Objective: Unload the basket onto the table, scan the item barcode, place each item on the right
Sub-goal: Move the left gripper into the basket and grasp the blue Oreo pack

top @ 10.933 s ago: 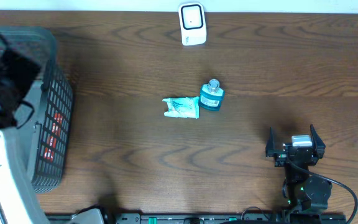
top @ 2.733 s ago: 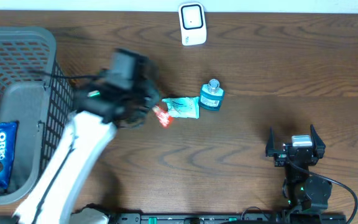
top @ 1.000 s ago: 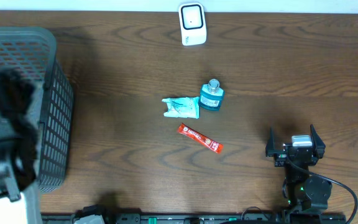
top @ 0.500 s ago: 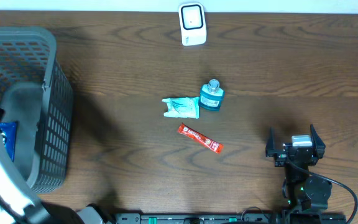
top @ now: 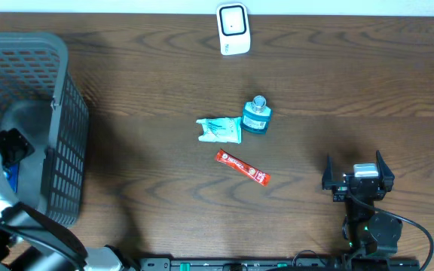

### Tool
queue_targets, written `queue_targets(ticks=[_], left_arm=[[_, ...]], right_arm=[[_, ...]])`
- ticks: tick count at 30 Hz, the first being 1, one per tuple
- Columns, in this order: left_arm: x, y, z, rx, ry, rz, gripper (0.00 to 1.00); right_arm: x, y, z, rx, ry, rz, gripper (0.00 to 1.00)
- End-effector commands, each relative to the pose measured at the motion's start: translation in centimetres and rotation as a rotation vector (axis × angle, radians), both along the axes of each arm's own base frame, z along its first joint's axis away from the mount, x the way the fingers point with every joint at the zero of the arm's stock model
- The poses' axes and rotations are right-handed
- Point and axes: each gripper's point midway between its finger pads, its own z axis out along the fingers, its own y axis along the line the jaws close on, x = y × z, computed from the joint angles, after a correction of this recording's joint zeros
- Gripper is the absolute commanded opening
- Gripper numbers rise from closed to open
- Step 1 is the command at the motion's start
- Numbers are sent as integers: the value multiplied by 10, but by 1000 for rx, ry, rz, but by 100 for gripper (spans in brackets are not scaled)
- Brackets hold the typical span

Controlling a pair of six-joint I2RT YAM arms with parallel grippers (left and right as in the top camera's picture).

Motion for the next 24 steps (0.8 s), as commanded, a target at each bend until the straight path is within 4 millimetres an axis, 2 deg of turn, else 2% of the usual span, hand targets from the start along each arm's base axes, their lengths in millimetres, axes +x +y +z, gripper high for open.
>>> queue_targets(ticks=[1, 10, 24], left_arm=[[-6, 3, -19, -75, 13, -15, 100], [-16, 4, -43, -169, 23, 7, 100], [-40, 12, -69, -179, 50, 39, 100]], right_arm=[[0, 0, 0, 13, 0, -4, 99], [0, 0, 0, 13, 0, -4, 99], [0, 0, 0, 13, 0, -4, 99]])
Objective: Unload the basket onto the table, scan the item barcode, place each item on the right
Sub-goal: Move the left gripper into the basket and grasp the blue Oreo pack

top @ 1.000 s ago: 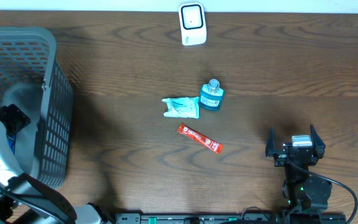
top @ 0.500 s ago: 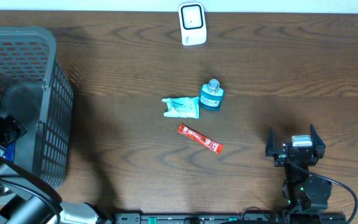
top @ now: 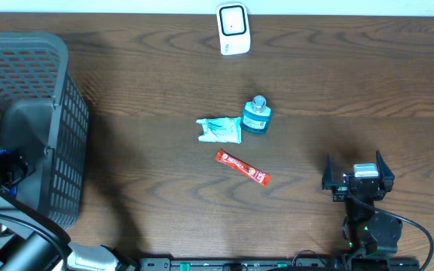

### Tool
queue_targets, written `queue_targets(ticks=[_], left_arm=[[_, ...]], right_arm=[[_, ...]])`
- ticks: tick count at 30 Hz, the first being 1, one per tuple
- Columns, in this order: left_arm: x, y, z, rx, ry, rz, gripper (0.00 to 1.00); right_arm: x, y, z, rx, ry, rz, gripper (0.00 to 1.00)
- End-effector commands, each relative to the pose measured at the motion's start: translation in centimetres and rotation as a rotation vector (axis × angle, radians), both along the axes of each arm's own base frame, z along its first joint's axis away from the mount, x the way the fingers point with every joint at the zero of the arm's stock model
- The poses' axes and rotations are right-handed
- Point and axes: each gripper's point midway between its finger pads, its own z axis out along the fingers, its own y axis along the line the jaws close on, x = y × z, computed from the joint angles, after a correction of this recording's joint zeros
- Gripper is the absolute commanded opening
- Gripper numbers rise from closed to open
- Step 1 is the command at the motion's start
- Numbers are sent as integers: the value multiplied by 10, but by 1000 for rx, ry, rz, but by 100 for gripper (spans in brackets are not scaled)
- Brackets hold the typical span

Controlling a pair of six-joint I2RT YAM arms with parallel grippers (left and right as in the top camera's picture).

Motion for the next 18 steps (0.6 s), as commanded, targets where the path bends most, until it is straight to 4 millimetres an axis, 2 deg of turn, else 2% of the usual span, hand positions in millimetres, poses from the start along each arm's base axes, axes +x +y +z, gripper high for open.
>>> queue_targets(ticks=[1, 5, 9, 12, 15, 18], left_arm=[[-6, 3, -9, -10, 2, 5, 100], [-12, 6, -22, 2, -8, 23, 100], [-17, 0, -41, 6, -11, 24, 100], [-18, -2, -46, 5, -10, 24, 100], [-18, -2, -46, 7, -12, 24, 78], [-17, -3, -46, -1, -20, 33, 44]], right_arm=[[0, 0, 0, 13, 0, -4, 99], [0, 0, 0, 13, 0, -4, 99], [0, 0, 0, 13, 0, -4, 99], [0, 0, 0, 13, 0, -4, 99], [0, 0, 0, 13, 0, -4, 99], [0, 0, 0, 13, 0, -4, 99]])
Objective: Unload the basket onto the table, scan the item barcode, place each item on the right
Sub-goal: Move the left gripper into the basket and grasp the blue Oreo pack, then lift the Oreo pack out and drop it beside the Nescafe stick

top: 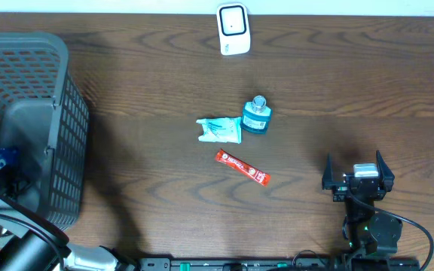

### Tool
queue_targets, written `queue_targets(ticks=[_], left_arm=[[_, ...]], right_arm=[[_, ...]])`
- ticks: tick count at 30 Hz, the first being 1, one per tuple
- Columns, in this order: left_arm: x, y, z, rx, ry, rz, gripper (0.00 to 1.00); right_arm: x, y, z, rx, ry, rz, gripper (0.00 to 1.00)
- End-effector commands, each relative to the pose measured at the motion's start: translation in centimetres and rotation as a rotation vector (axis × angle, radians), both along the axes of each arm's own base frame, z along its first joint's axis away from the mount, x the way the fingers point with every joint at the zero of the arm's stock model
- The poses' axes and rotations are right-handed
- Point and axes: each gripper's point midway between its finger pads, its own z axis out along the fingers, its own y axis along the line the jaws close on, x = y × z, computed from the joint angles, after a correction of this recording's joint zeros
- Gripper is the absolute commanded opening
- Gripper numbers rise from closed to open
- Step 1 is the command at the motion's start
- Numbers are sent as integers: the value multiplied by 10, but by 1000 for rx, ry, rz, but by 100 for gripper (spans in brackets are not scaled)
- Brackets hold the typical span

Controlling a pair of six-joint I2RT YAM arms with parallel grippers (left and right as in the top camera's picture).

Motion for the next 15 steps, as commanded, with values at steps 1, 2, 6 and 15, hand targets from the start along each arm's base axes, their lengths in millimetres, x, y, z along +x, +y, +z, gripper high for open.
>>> queue_targets(ticks=[1, 2, 6, 15], left_arm=[[0, -17, -14, -80, -25, 16, 38], [4, -20, -14, -97, -49, 12, 35], [26, -32, -8, -166, -166, -26, 15], [100, -38, 116, -180, -648, -113, 7]], right_arm=[[0, 0, 0, 12, 0, -4, 99], [0, 0, 0, 12, 0, -4, 99], [0, 0, 0, 12, 0, -4, 99], [0, 0, 0, 12, 0, -4, 99]])
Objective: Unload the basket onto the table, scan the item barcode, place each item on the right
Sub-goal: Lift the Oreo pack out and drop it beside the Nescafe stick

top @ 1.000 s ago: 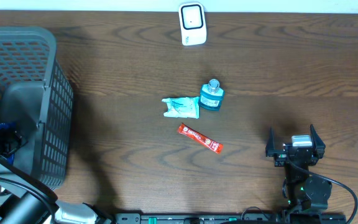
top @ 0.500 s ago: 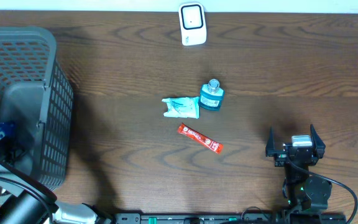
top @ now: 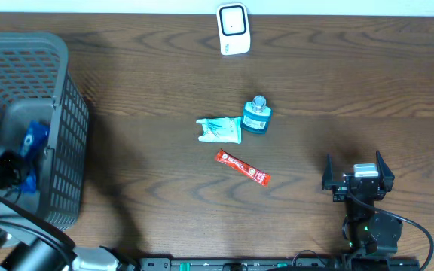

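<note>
The white barcode scanner [top: 233, 28] stands at the table's far edge. Mid-table lie a teal bottle [top: 256, 116], a white and teal packet [top: 219, 129] touching it, and a red sachet [top: 242, 167]. My left gripper [top: 7, 167] is low inside the grey basket [top: 66, 113] at the far left, with a blue item [top: 34, 138] right beside its tip. Whether the fingers still grip that item is hidden. My right gripper [top: 354, 172] rests open at the near right with nothing between its fingers.
The tall mesh basket fills the left side of the table. Cables and the arm bases run along the near edge. The bottle, packet and sachet cluster closely in the middle.
Inside the basket the left gripper has shifted a little, and more of the blue item shows, now further right toward the basket's inner wall. The right arm and the table items have not moved.
The left arm was at the basket's near left side with a bit of blue by its tip. At the two later moments the blue spot sat slightly higher in the basket. Now a larger blue item shows inside it. The right arm stayed put throughout.
</note>
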### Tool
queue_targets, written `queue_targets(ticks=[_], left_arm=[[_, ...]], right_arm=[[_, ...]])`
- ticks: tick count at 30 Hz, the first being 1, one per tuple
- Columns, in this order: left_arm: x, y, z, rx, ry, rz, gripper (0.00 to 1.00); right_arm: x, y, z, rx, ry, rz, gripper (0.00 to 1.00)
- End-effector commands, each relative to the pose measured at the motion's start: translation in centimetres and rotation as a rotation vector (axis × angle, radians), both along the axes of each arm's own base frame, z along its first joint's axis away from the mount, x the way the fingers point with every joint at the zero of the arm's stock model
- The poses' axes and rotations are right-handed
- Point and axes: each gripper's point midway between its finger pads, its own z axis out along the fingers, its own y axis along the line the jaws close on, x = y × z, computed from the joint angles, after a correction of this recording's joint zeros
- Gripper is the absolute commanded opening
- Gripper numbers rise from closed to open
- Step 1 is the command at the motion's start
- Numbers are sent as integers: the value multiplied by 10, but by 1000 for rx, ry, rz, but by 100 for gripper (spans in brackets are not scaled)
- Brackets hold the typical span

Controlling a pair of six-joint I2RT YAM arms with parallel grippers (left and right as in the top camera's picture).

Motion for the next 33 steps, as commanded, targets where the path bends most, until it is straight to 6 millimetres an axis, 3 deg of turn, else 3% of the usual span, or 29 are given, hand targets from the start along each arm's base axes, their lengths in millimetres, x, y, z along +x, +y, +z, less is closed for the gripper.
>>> queue_targets(ticks=[1, 3, 4, 10, 12, 13, 15, 16, 19, 21, 24, 28, 33], left_arm=[[42, -1, 103, 54, -314, -34, 8], [43, 0, 141, 137, -374, -43, 7], [41, -1, 169, 200, -416, -50, 7], [29, -21, 277, 349, -668, 27, 7], [26, -55, 321, 317, -828, -20, 7], [25, -86, 344, 277, -923, -105, 7], [25, -132, 363, 197, -1000, -223, 7], [26, -166, 365, 134, -1016, -314, 7], [33, -223, 342, -16, -936, -423, 7], [37, -246, 318, -52, -838, -454, 7], [43, -254, 271, -14, -634, -397, 7], [43, -255, 207, -20, -380, -172, 7], [43, -287, 141, -160, -176, 29, 7]], right_arm=[[0, 0, 0, 13, 0, -4, 99], [0, 0, 0, 13, -1, -4, 99], [0, 0, 0, 13, -1, -4, 99], [0, 0, 0, 13, 0, -4, 99], [0, 0, 0, 13, 0, -4, 99], [0, 0, 0, 12, 0, -4, 99], [0, 0, 0, 13, 0, -4, 99], [0, 0, 0, 12, 0, -4, 99], [0, 0, 0, 12, -1, -4, 99], [0, 0, 0, 12, 0, -4, 99], [0, 0, 0, 13, 0, -4, 99], [0, 0, 0, 12, 0, -4, 99], [0, 0, 0, 13, 0, -4, 99]])
